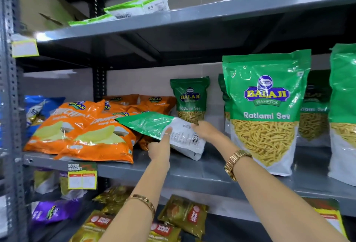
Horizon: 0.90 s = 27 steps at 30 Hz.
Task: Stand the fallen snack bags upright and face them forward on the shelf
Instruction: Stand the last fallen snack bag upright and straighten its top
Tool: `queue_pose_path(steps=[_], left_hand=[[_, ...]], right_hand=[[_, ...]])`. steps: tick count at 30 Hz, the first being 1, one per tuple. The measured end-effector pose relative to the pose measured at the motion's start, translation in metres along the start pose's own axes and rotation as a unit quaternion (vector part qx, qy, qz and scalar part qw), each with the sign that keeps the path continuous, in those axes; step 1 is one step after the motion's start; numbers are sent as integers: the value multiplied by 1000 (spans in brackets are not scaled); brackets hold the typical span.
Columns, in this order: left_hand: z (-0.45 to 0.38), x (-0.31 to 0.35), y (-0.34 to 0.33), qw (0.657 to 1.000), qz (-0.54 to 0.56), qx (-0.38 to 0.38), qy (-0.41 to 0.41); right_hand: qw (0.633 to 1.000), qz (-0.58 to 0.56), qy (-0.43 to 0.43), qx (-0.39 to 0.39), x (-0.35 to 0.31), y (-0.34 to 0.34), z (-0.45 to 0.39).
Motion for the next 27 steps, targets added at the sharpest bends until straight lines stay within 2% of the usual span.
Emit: queue_pose_path(steps=[3, 10, 16, 21, 24, 27], left_hand=[[-5, 2, -12, 997, 44, -59, 27], [-16, 12, -15, 991, 88, -99, 4], [-26, 40, -3, 979, -11, -164, -119], [-32, 63, 9, 933, -100, -264, -223], [-34, 65, 7, 917, -141, -281, -245], [-31, 63, 5, 913, -130, -299, -244]], right_hand=[[1000, 15, 7, -5, 5, -6, -5], [1000, 6, 2, -6, 5, 2, -3], [997, -37, -21, 63, 6, 1, 17], [992, -95, -63, 47, 6, -13, 32], [984, -137, -96, 61, 8, -21, 38], [980, -153, -98, 81, 9, -22, 45]])
Point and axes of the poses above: each hand's wrist, its own z-axis away from the middle knuckle, its own y-axis out of the back of the hand, x = y × z, the point moved 2 cm from there along -z, towards the middle knuckle, and after that the axes turned 9 degrees about -z, right-handed, at the moved point
